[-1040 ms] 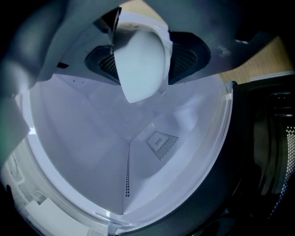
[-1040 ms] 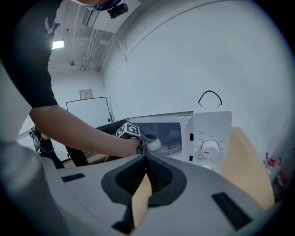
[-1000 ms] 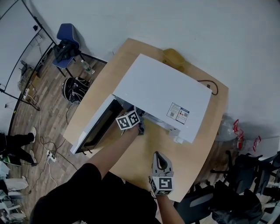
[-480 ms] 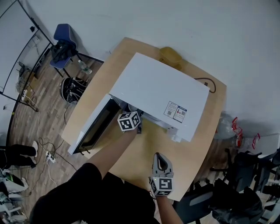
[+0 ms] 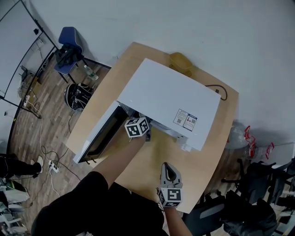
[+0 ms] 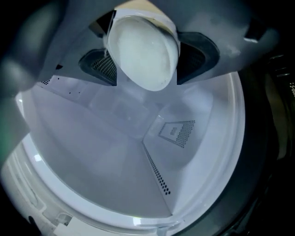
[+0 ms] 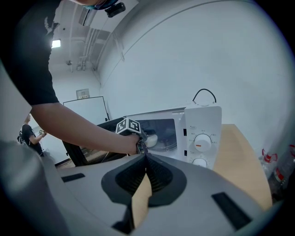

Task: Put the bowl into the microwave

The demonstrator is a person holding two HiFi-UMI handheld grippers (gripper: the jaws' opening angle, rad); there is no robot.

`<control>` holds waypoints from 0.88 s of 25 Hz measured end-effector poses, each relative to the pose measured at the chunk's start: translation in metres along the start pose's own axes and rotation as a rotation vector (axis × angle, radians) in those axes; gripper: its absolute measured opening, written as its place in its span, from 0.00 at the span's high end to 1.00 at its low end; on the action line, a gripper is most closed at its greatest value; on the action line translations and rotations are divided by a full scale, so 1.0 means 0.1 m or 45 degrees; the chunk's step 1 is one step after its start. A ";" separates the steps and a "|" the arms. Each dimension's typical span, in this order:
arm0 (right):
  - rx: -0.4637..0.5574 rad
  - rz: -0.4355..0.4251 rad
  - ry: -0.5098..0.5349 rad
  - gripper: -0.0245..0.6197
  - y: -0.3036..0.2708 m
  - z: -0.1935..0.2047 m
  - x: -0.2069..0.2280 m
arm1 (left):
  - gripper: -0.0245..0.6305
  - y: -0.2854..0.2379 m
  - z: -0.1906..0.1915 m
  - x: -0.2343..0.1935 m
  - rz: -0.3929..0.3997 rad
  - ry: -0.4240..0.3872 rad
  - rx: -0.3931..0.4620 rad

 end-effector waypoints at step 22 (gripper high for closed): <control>0.001 -0.027 0.030 0.87 -0.04 0.03 -0.09 | 0.38 0.47 0.10 0.31 0.163 -0.341 -0.160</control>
Point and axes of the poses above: the fingertips, and each gripper's own axes: y backward along the fingers, x to its right, z out of its underside, the point moved 7 cm from there along y, backward along the fingers, and after that the axes turned 12 degrees about z, right-handed, at the moved point
